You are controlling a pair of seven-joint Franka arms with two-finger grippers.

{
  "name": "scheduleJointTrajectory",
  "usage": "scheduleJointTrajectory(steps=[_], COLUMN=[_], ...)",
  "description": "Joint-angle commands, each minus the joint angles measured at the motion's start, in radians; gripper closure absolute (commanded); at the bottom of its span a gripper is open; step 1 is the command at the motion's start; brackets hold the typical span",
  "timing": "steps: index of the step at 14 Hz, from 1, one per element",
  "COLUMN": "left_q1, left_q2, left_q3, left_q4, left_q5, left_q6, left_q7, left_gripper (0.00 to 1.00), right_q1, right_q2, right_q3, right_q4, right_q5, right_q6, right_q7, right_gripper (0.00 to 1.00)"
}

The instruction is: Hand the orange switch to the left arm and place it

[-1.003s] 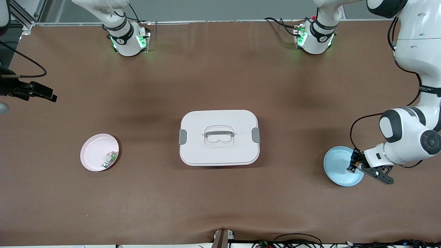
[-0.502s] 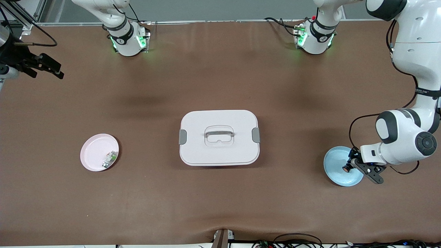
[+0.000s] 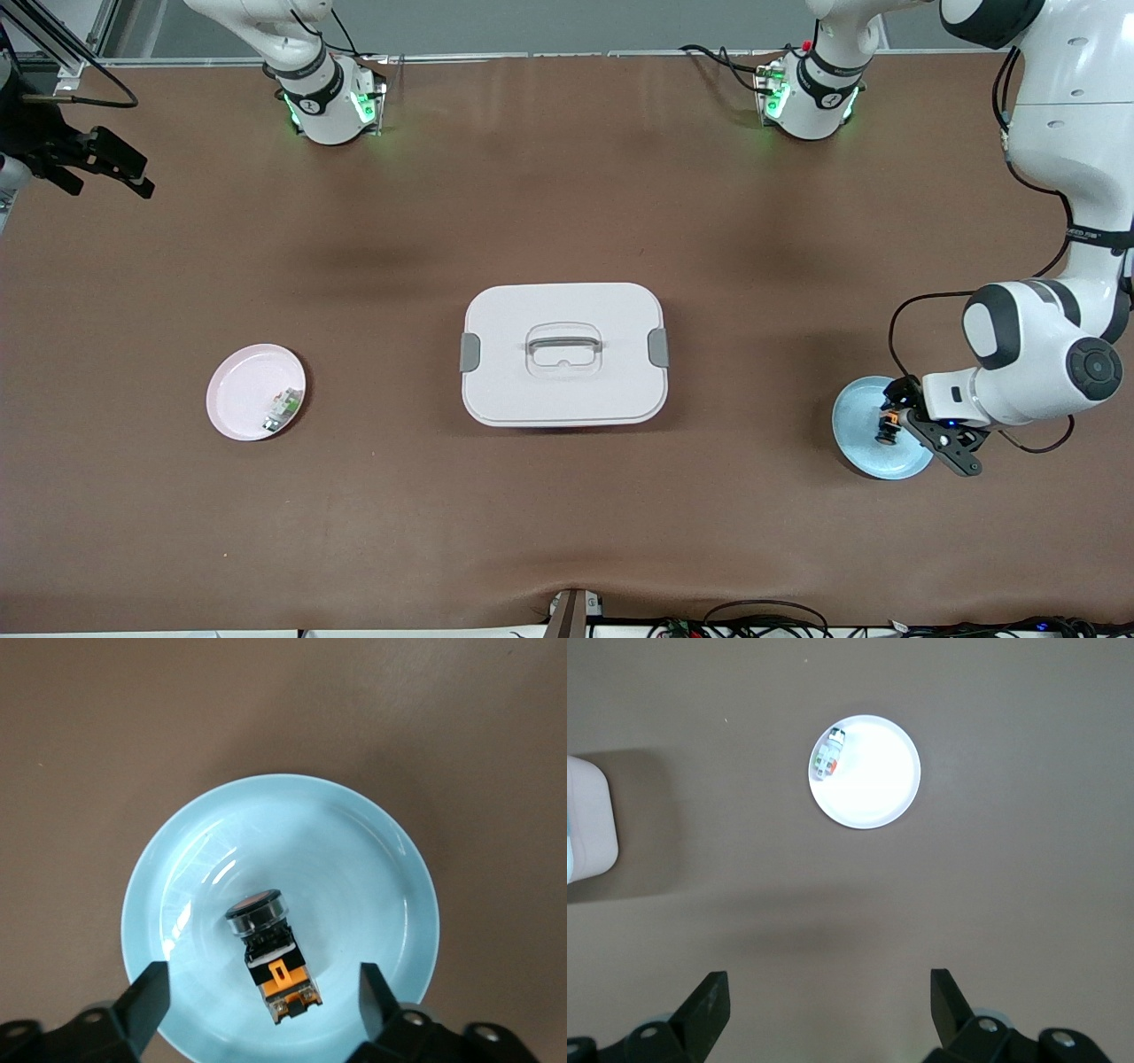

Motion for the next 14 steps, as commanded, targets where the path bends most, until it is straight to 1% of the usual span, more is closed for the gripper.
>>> scheduleJointTrajectory(steps=[1, 2, 3, 5, 7, 9, 12, 14], left_q1=[0.009, 0.009, 0.009, 0.008, -0.006, -0.005, -0.008, -0.012], left_q2=[-0.056, -0.06, -0.076, -0.118, -0.151, -0.166, -0.174, -0.174], left_q3=[-0.01, -0.01, -0.01, -0.01, -0.01, -0.012, -0.01, -0.01], left_q4=[0.047, 0.078, 0.101, 0.114, 0.114, 0.115, 0.115, 0.143], left_q5=[-0.036, -0.036, -0.036, -0.036, -0.029, -0.032, -0.016, -0.016], left_q6=[-0.134, -0.182, -0.223, -0.282, -0.316, -0.319, -0.32, -0.32], left_q7=[-0.043, -0.076, -0.113, -0.223, -0.349, -0.432, -0.474, -0.538], left_gripper=[0.0, 0.0, 0.0, 0.0, 0.0, 0.0, 0.0, 0.0], right_q1=[-0.012, -0.001, 0.025, 0.095, 0.102, 0.096, 0.078, 0.073], right_q2=[0.064, 0.086, 0.109, 0.149, 0.178, 0.2, 0.218, 0.218], right_q3=[0.011, 0.003, -0.021, -0.086, -0.092, -0.091, -0.092, -0.094], right_q4=[0.096, 0.126, 0.163, 0.237, 0.285, 0.3, 0.303, 0.303], right_q5=[-0.017, -0.02, -0.021, -0.043, -0.049, -0.049, -0.047, -0.049], right_q6=[-0.022, -0.041, -0.062, -0.104, -0.108, -0.107, -0.107, -0.105], right_q7=[-0.002, -0.003, -0.006, -0.011, -0.014, -0.017, -0.081, -0.08], right_gripper=[0.0, 0.0, 0.0, 0.0, 0.0, 0.0, 0.0, 0.0])
